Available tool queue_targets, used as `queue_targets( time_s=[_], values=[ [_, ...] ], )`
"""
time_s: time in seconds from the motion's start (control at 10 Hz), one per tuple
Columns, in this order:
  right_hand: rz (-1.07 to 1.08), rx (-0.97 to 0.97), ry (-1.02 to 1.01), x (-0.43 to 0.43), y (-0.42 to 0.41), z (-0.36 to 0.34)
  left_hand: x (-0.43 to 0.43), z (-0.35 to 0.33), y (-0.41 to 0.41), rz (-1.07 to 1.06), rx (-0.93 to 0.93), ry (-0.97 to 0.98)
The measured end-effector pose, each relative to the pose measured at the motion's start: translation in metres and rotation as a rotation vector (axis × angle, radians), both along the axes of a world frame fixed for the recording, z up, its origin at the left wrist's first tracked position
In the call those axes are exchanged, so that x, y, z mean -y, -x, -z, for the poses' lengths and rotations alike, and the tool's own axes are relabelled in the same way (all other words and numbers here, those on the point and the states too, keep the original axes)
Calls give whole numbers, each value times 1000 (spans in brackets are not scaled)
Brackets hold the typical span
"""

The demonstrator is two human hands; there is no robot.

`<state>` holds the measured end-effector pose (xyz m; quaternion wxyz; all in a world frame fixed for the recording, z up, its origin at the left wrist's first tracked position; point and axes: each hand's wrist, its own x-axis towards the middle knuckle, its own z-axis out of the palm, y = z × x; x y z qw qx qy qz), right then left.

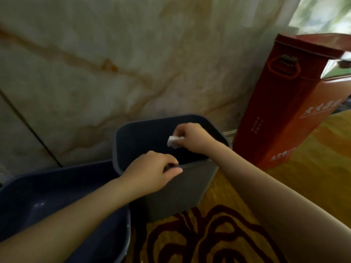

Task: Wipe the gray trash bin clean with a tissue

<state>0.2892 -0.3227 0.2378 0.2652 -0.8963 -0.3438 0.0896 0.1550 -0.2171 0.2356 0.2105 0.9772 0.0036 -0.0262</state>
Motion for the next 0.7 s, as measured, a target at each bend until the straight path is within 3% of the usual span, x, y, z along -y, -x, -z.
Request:
queue_targets(
  time_s=[0.1,0.2,0.3,0.5,0.7],
  values=[
    [-5,-61,186,-22,-6,9,-25,-16,4,-163,200,71],
    [-50,-51,380,-40,-6,12,-46,-28,10,-317,436,-1],
    [-44,-13,514,-53,-4,8,-56,-35,12,-383,346,-51],
    [50,-56,503,-59,17,-27,-70,-58,9,-390,-115,-128],
    [32,-187,560,-38,37,-119,-70,-129,16,-364,-408,-118]
  ],
)
